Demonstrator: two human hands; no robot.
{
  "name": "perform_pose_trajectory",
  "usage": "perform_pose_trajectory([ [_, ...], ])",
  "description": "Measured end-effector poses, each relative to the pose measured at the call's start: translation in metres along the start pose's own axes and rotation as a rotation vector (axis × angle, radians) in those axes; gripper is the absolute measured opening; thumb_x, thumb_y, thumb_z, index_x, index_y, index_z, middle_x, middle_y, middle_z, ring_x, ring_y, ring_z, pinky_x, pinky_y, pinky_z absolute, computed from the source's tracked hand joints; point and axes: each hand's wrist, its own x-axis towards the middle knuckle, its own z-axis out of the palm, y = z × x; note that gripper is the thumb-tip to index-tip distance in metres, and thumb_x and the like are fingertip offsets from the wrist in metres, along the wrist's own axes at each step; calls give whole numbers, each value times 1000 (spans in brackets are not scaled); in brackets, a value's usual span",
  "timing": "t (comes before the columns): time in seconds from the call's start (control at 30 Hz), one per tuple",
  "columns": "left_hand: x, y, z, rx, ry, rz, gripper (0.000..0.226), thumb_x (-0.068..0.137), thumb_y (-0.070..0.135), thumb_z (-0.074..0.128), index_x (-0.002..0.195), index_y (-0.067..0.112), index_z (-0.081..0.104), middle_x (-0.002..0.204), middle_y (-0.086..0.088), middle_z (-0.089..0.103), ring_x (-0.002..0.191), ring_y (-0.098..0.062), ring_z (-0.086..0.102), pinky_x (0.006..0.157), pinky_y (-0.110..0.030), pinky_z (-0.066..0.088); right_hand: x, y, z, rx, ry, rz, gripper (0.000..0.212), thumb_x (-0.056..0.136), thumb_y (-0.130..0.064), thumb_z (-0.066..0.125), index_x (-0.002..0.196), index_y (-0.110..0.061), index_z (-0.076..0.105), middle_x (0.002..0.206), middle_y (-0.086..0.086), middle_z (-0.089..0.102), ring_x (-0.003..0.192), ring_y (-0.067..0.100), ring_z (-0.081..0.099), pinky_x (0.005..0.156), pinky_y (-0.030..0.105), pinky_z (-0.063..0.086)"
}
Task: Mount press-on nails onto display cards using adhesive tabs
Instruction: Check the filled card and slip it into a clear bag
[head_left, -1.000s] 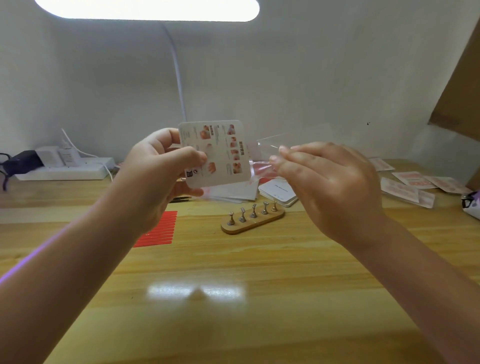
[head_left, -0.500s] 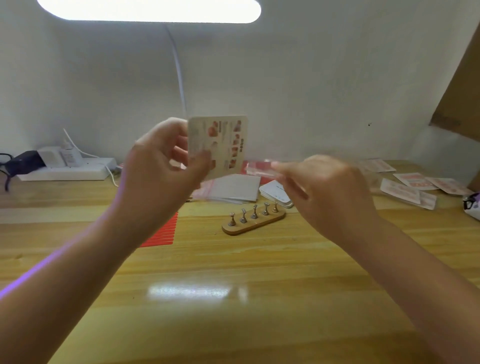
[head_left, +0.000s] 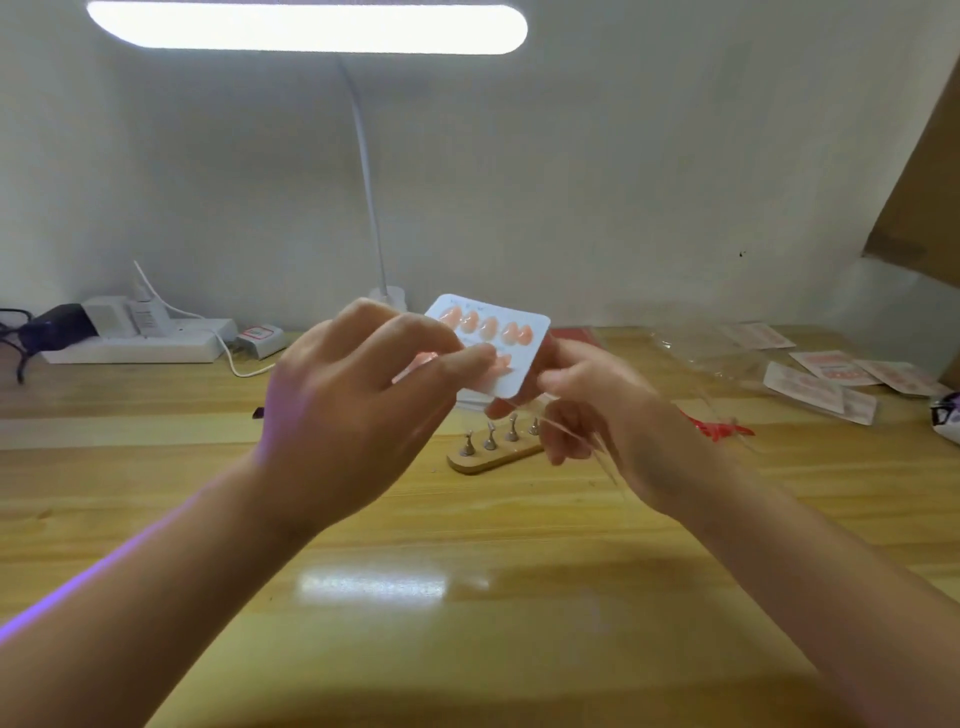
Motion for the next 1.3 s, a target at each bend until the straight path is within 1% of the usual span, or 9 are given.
perform_pose_trajectory([
  [0.13, -3, 4, 3, 31, 0, -1, 13, 90, 12, 67, 91, 15, 79, 83, 0, 73, 73, -17, 49, 55, -29, 43, 0, -4, 2, 27, 52, -54, 53, 90, -53, 54, 97, -2, 66, 86, 11, 73, 48, 11, 46, 49, 16, 40],
  [0.3, -6, 7, 8, 9, 24, -8, 15, 90, 11, 66, 93, 17, 79, 84, 0, 73, 75, -18, 49, 57, -35, 47, 1, -1, 3, 47, 92, -49, 46, 79, -46, 71, 79, 0, 64, 83, 38, 60, 49, 21, 43, 42, 18, 33],
  [0.53, -6, 9, 8, -89, 5, -105, 10, 89, 10, 69, 88, 12, 79, 84, -2, 71, 78, -21, 52, 62, -41, 51, -1, -8, -4, 90, -15, 20, 20, 74, -33, 69, 77, -14, 69, 72, 7, 72, 40, 3, 46, 41, 13, 36],
  [0.87, -3, 13, 6, -138, -50, -111, 9, 86, 8, 69, 89, 11, 77, 86, -4, 71, 75, -28, 61, 68, -43, 50, 0, -6, -3, 107, -7, 38, 25, 74, -40, 68, 68, -16, 70, 69, 10, 72, 37, 7, 39, 39, 12, 33],
  [1.0, -3, 18, 6, -336, -198, -298, 26, 83, 19, 59, 106, 11, 71, 97, 1, 66, 90, -17, 57, 81, -38, 46, 0, -4, -4, 47, 66, 5, 27, 82, -35, 68, 76, -8, 69, 72, 10, 73, 42, 11, 37, 42, 12, 37],
  [1.1, -1, 19, 8, -446, -236, -459, 27, 90, 32, 56, 105, 17, 71, 99, 6, 64, 93, -13, 55, 80, -36, 48, -2, -2, -1, -55, 103, -47, 24, 87, -35, 67, 70, -18, 70, 69, 7, 72, 48, 22, 52, 50, 37, 49],
  [1.17, -1, 19, 9, -478, -242, -492, 23, 88, 39, 61, 97, 23, 73, 95, 5, 66, 91, -18, 58, 76, -41, 50, -3, -2, 2, -85, 133, -58, 27, 87, -36, 67, 62, -27, 67, 59, -1, 68, 70, 45, 62, 74, 60, 51],
  [1.23, -1, 20, 8, -527, -212, -534, 20, 83, 41, 64, 93, 26, 73, 91, 6, 67, 88, -19, 60, 72, -42, 52, -4, -4, 4, -74, 123, -56, 26, 88, -35, 65, 65, -24, 67, 50, -9, 62, 81, 56, 59, 83, 69, 46],
  [1.3, 0, 21, 7, -540, -196, -531, 16, 81, 39, 66, 91, 28, 72, 88, 7, 67, 86, -17, 61, 69, -40, 53, -4, -4, 5, -72, 107, -42, 24, 90, -33, 63, 74, -15, 66, 45, -13, 58, 72, 56, 55, 85, 70, 44],
])
